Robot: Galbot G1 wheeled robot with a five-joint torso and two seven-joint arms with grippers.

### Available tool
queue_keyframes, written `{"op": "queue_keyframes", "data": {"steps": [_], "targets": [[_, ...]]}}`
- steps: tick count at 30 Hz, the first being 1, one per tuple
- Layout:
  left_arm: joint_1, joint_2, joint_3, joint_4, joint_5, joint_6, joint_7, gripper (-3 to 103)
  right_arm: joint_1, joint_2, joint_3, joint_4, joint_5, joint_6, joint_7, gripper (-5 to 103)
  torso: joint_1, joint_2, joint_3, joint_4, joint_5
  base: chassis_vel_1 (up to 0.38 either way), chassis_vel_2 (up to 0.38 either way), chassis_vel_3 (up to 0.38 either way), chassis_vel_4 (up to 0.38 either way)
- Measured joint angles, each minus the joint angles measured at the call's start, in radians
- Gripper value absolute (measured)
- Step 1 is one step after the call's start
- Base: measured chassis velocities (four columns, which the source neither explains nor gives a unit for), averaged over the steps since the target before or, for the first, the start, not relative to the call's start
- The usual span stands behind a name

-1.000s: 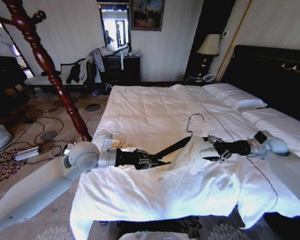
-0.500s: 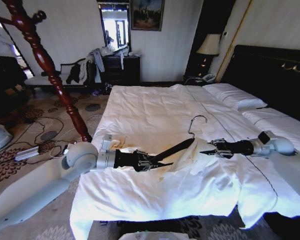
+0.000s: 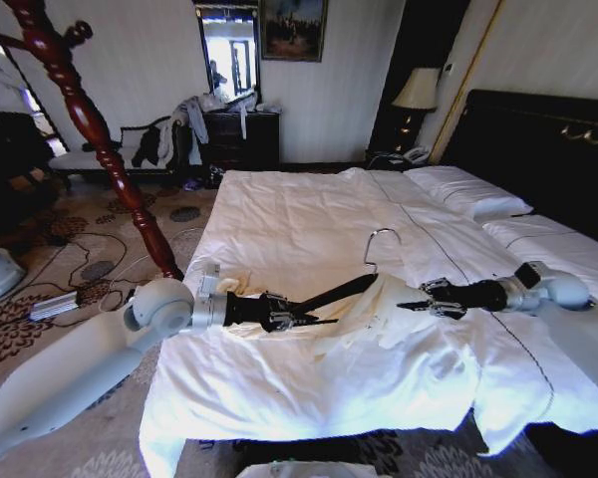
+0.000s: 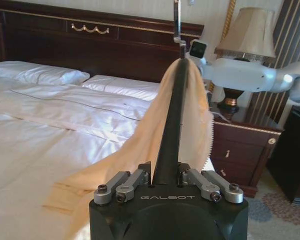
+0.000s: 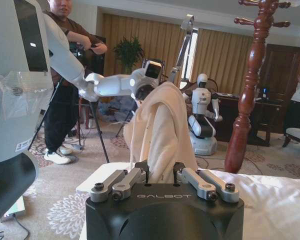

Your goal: Pick up the clothes from the bed and hang them on the clothes hanger.

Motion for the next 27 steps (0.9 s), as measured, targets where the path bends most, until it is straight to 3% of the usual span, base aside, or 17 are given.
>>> {"op": "queue_keyframes", "data": {"steps": [14,27], "targets": [[-0.013,-0.003,-0.019,0.03,0.023,-0.018,0.022,23,-0.016,0.007,-0.005,0.024,-0.008,0.014,0.002,20,0.0,0.0,0.0,-0.0001,0.0,0.0,0.0,0.0,0.0],[0.041,0.034,-0.086,-0.046,0.004,-0.044,0.009,23,0.016,0.013,-0.014,-0.003,-0.032,0.002,-0.005,20,0.0,0.0,0.0,0.0,0.0001,0.0,0.0,0.0,0.0]]}}
